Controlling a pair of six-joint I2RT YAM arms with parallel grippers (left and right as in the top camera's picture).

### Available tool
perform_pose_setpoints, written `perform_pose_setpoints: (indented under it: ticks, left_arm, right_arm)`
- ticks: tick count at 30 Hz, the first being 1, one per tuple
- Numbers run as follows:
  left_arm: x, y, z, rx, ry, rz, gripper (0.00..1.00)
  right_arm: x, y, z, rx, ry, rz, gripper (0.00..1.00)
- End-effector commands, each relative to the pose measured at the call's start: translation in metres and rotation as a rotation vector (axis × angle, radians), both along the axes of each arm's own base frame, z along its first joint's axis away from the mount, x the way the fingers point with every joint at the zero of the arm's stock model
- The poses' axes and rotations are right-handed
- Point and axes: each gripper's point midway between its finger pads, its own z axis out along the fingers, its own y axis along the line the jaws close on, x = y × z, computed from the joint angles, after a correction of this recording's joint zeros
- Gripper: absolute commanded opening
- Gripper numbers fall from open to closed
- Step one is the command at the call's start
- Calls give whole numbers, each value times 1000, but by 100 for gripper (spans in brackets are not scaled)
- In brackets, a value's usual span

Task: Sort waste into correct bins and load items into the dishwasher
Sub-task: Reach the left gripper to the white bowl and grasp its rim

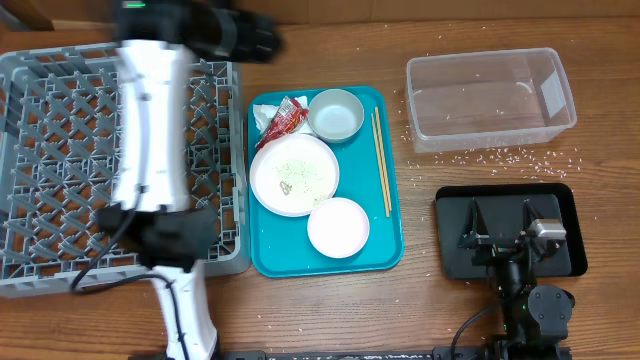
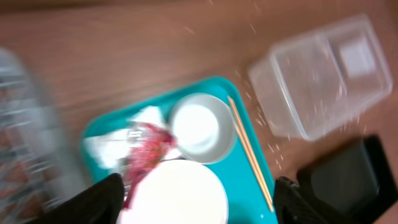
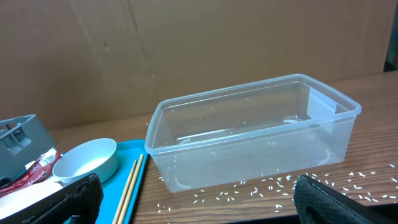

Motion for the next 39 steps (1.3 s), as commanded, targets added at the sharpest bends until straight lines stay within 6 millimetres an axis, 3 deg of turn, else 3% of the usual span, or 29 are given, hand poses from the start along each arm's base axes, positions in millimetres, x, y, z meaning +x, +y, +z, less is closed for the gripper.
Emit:
perform_pose_setpoints:
  ticks: [1,9,17,22,24,27,32,39]
  left_arm:
    - [6,-36,-51,183,34,-50,81]
    - [7,-107,-147,396,82,-157,80]
    - [-9,-145,-206,459,135,-263,74]
    - [-22,-155,-230,498,176,-299,71]
    - [-24,-155,-237,530,180,-294,62]
    - [-24,-155,-238,566,171,-272,52]
    - [-22,-149,-238,601,166,-253,51]
    - [-21,-143,-253,609,188,-240,39]
  right_arm:
    - [0,-2,-2,-6,-3,-11,100]
    - [0,-2,-2,-6,-3,-11,100]
    - [0,-2,-2,-6,-3,-11,100]
    - [0,-2,-2,-6,-3,-11,100]
    - [0,-2,-2,-6,-3,-11,100]
    - [0,-2,-2,-6,-3,-11,100]
    - [0,-2,-2,-6,-3,-11,100]
    - [0,-2,-2,-6,-3,-11,100]
